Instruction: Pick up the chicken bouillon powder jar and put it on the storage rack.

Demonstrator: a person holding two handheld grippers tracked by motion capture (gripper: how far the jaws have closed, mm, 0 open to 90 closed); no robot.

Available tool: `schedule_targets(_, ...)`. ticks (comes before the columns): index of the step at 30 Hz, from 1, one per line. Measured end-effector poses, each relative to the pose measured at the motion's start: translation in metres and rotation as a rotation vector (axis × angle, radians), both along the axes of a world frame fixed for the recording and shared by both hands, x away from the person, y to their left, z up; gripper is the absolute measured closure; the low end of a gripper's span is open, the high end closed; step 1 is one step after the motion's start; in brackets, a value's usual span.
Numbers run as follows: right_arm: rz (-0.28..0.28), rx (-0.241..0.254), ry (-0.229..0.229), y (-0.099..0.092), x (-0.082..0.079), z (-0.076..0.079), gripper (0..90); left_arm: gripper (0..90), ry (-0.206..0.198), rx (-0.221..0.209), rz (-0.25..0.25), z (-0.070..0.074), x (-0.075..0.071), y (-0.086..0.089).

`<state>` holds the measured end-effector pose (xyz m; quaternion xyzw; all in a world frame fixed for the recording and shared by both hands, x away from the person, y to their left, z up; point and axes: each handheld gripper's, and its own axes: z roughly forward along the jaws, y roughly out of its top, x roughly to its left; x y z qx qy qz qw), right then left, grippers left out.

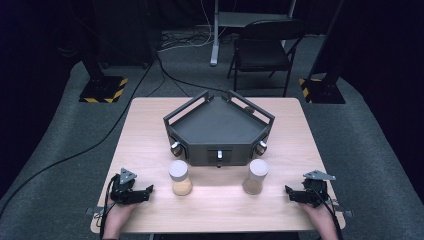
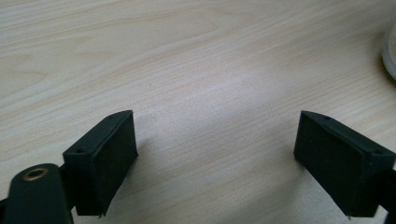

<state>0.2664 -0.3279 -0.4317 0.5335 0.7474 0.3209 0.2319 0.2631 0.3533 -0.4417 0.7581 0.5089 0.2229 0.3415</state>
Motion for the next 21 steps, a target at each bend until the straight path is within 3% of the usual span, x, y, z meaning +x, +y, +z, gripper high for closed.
schedule_targets(21,-0.015,-0.002,0.006,-0.0021,0.0006,0.0007,2.9,9.8,0.001,0.000,0.006,-0.0002,-0.0013,-0.0003)
